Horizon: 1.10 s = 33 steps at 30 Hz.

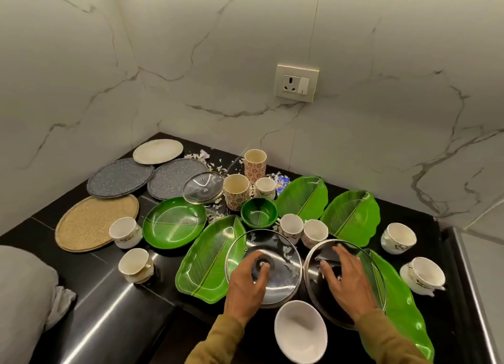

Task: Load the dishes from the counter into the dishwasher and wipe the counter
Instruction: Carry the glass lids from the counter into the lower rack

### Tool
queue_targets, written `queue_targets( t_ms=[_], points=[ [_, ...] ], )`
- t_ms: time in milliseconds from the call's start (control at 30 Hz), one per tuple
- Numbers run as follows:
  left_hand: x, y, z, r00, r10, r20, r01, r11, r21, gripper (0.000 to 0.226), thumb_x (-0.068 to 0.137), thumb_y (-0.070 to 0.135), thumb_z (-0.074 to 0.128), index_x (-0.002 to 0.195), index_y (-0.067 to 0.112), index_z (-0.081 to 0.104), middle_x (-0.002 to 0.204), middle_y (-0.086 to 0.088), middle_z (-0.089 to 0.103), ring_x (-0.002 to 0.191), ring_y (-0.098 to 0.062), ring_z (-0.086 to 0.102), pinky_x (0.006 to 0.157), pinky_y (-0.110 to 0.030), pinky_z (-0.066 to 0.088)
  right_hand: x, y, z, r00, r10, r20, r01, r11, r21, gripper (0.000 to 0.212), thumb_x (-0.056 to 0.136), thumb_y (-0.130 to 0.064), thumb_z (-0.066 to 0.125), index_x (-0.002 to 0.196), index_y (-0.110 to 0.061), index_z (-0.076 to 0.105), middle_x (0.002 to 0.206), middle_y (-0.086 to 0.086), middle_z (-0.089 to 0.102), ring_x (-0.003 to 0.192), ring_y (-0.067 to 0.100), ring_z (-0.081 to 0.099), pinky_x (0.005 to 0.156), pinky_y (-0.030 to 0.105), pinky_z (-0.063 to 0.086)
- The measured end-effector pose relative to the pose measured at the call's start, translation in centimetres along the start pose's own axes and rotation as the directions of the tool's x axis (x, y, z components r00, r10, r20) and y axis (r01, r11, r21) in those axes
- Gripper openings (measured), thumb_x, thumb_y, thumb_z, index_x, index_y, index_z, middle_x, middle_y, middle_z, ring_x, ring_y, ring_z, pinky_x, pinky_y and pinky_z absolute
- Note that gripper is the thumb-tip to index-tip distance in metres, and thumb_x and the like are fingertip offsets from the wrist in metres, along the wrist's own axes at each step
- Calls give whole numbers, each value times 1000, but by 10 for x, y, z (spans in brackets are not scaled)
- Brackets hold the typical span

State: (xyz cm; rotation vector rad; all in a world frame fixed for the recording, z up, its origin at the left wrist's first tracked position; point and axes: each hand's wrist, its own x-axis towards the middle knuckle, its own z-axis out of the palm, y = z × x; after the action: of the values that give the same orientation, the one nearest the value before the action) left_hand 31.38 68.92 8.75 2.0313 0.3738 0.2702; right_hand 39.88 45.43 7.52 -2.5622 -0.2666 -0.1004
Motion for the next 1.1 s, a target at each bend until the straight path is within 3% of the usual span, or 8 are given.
queue_targets(
  t_ms=[133, 233, 367, 467, 633, 800, 967, 1100],
  points=[
    [8, -4, 2, 998, -66, -18, 66, 998, -2, 35, 94, 27, 66, 128, 15, 64, 122, 6, 67, 112, -6, 61, 103, -26, 48, 8, 22, -11, 999, 54, 6, -54, 998, -25, 58, 94, -42, 58, 140, -7, 49, 145, 13, 50, 135, 30, 42, 119, 44, 24],
    [10, 3, 5, 997, -73, -28, 74, 997, 21, 39, 95, 28, 65, 131, 15, 62, 126, 1, 66, 116, -12, 61, 105, -31, 48, 9, 36, -18, 998, 54, 19, -53, 998, -39, 57, 94, -40, 60, 139, -6, 50, 139, 13, 54, 132, 28, 45, 120, 44, 22],
    [9, 6, 9, 995, -78, -55, 79, 997, 24, 37, 95, 25, 66, 130, 14, 64, 124, 1, 67, 114, -10, 61, 100, -18, 47, 10, 51, -29, 997, 67, -41, -68, 997, -19, 52, 90, -33, 67, 134, -7, 54, 128, 15, 61, 122, 31, 51, 108, 46, 40],
    [4, 12, 16, 991, -100, -85, 101, 995, 5, 31, 95, 25, 66, 125, 17, 66, 119, 8, 67, 109, -4, 61, 91, -3, 42, 17, 65, -41, 991, 112, -77, -112, 994, 4, 50, 88, -27, 71, 130, -5, 56, 124, 17, 61, 117, 34, 51, 101, 46, 43],
    [-11, 23, 28, 985, -107, -133, 97, 992, -81, 17, 94, 19, 67, 107, 29, 67, 98, 23, 66, 95, 19, 58, 77, -1, 43, 22, 75, -51, 980, 172, 99, -176, 983, 42, 46, 90, -38, 66, 127, -13, 57, 118, 12, 63, 108, 28, 57, 95, 38, 45],
    [-21, 26, 42, 983, -146, -110, 128, 979, -158, 25, 94, 26, 67, 118, 22, 69, 111, 16, 70, 104, 12, 62, 87, -4, 45, 34, 77, -48, 962, 186, 199, -214, 968, 133, 24, 90, -38, 67, 106, -20, 63, 89, -1, 67, 78, 19, 62, 81, 35, 51],
    [-34, 34, 52, 983, -175, -62, 159, 966, -204, 22, 93, 29, 68, 114, 30, 70, 108, 19, 72, 105, 9, 64, 88, -9, 48, 45, 81, -48, 901, 277, 333, -406, 808, 427, 15, 99, -21, 56, 101, -8, 64, 78, 15, 70, 57, 26, 68, 57, 37, 58],
    [-41, 42, 56, 977, -213, 9, 209, 951, -227, 19, 92, 30, 68, 111, 33, 70, 105, 16, 74, 103, 6, 66, 85, -16, 54, 36, 84, -46, 885, 309, 349, -459, 709, 536, 16, 99, -20, 52, 102, -6, 61, 82, 20, 69, 57, 32, 68, 58, 39, 59]
  ],
)
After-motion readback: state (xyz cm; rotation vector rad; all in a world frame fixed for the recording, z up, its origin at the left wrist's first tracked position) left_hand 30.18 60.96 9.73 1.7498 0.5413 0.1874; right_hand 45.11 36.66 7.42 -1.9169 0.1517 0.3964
